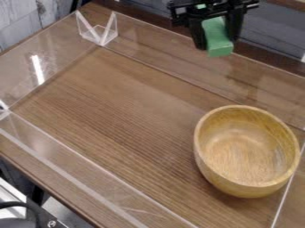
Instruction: Remove the green block from inside the brown bowl and put it on the table
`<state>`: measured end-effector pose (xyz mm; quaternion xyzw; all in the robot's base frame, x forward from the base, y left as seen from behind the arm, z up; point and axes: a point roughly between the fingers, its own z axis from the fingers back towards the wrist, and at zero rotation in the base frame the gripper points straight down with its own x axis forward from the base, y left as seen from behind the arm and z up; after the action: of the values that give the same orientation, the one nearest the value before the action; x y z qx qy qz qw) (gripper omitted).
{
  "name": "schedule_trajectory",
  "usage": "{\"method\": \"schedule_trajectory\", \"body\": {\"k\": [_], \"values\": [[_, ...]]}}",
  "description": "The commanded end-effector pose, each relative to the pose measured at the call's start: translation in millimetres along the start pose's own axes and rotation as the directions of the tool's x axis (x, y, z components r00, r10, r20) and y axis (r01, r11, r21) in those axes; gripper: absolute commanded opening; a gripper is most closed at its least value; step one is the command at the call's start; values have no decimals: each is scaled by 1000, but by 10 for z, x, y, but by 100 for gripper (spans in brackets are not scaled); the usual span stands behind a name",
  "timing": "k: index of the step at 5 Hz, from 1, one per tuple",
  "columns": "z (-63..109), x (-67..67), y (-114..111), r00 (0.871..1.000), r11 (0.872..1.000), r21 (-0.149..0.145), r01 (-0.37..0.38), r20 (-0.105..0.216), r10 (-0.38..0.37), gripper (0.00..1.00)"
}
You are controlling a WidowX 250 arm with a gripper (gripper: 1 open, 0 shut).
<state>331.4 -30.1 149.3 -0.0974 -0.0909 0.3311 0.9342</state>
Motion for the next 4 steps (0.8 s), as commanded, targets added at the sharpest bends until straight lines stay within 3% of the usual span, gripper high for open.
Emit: {"method": "schedule_trajectory", "body": {"k": [1,4], "values": [[91,62,-171,998,998,-53,-15,67,18,0],[-98,16,-257,996,997,-71,-33,86,39,0]]}}
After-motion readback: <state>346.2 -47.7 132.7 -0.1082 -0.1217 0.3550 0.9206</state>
